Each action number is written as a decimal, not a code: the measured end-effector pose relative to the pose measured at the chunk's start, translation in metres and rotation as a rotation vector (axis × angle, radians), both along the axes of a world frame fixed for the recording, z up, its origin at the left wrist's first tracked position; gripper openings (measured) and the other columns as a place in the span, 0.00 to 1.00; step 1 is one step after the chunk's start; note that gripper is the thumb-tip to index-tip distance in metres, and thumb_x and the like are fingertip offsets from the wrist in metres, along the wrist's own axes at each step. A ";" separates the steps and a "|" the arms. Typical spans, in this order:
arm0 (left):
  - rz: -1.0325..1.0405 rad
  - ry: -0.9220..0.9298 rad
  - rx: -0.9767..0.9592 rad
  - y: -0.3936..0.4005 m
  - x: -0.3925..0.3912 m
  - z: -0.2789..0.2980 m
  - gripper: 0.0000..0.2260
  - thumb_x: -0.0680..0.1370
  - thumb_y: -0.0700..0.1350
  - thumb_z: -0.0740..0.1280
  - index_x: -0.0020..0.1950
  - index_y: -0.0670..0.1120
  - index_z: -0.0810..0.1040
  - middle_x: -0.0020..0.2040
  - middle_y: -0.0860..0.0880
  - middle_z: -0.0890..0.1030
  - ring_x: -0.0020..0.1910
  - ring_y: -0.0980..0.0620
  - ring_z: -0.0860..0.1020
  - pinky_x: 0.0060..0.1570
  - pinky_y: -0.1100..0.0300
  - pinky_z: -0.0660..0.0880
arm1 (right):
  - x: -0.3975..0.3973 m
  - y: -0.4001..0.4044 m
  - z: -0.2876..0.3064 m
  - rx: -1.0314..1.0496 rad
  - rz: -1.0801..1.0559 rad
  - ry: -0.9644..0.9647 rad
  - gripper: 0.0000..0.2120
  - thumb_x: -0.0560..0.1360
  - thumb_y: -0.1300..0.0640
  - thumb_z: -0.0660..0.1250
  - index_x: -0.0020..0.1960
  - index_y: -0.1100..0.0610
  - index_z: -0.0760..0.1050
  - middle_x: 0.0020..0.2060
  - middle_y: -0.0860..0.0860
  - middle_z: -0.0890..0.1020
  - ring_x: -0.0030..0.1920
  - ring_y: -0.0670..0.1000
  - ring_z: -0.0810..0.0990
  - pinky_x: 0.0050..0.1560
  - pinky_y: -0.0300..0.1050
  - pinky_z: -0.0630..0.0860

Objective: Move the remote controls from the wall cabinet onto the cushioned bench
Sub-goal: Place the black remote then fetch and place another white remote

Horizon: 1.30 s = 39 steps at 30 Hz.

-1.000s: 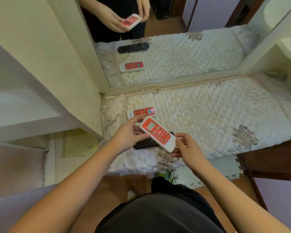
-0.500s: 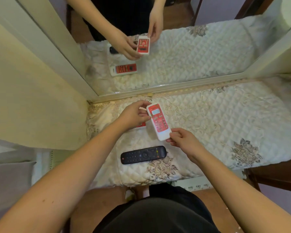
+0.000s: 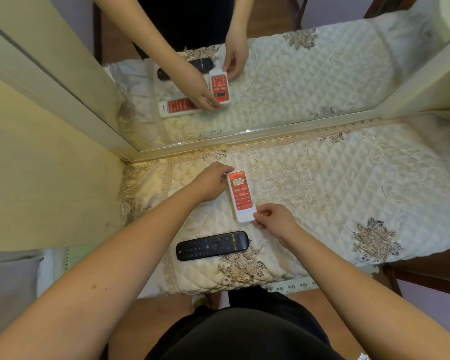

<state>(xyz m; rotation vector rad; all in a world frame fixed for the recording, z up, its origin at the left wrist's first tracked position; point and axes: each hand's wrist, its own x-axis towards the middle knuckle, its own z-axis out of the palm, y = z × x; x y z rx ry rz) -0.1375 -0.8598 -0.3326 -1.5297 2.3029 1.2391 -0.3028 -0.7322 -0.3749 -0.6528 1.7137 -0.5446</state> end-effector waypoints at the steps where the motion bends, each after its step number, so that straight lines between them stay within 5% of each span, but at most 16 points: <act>1: -0.025 -0.026 0.001 0.000 -0.001 -0.001 0.18 0.78 0.36 0.59 0.67 0.44 0.74 0.63 0.40 0.72 0.59 0.44 0.75 0.59 0.55 0.70 | 0.000 0.001 -0.001 0.008 0.014 0.023 0.05 0.75 0.66 0.67 0.43 0.57 0.78 0.34 0.54 0.82 0.33 0.49 0.80 0.43 0.47 0.80; 9: -0.134 -0.125 -0.023 0.002 -0.005 -0.001 0.16 0.78 0.35 0.57 0.64 0.40 0.76 0.59 0.40 0.75 0.56 0.42 0.75 0.55 0.52 0.71 | 0.003 0.008 -0.003 -0.014 0.031 0.133 0.06 0.72 0.64 0.71 0.48 0.62 0.79 0.33 0.56 0.83 0.32 0.49 0.81 0.44 0.49 0.80; 21: -0.091 -0.138 -0.062 0.002 -0.008 -0.007 0.16 0.78 0.35 0.57 0.64 0.38 0.75 0.61 0.39 0.75 0.58 0.40 0.75 0.56 0.52 0.71 | 0.008 0.005 -0.007 -0.082 0.068 0.235 0.08 0.71 0.60 0.73 0.49 0.60 0.81 0.40 0.55 0.84 0.41 0.51 0.82 0.36 0.31 0.70; 27: -0.069 -0.151 -0.033 0.003 -0.008 -0.013 0.19 0.80 0.42 0.60 0.70 0.40 0.69 0.66 0.39 0.72 0.63 0.41 0.72 0.60 0.53 0.67 | 0.008 0.007 -0.006 -0.111 0.119 0.306 0.10 0.72 0.59 0.72 0.52 0.60 0.80 0.42 0.55 0.83 0.41 0.48 0.77 0.41 0.37 0.68; 33: -0.042 -0.137 -0.018 0.006 -0.005 -0.016 0.21 0.80 0.41 0.59 0.73 0.41 0.65 0.68 0.41 0.70 0.65 0.44 0.71 0.61 0.56 0.66 | 0.005 0.004 -0.008 -0.113 0.138 0.301 0.08 0.71 0.60 0.73 0.50 0.60 0.82 0.39 0.53 0.82 0.39 0.47 0.79 0.35 0.24 0.67; 39: 0.148 -0.052 -0.126 0.002 0.008 -0.007 0.21 0.78 0.38 0.58 0.72 0.43 0.68 0.68 0.43 0.71 0.63 0.45 0.73 0.59 0.59 0.67 | 0.000 0.002 -0.002 -0.078 0.141 0.254 0.08 0.74 0.57 0.68 0.40 0.59 0.84 0.34 0.54 0.85 0.36 0.52 0.83 0.45 0.45 0.79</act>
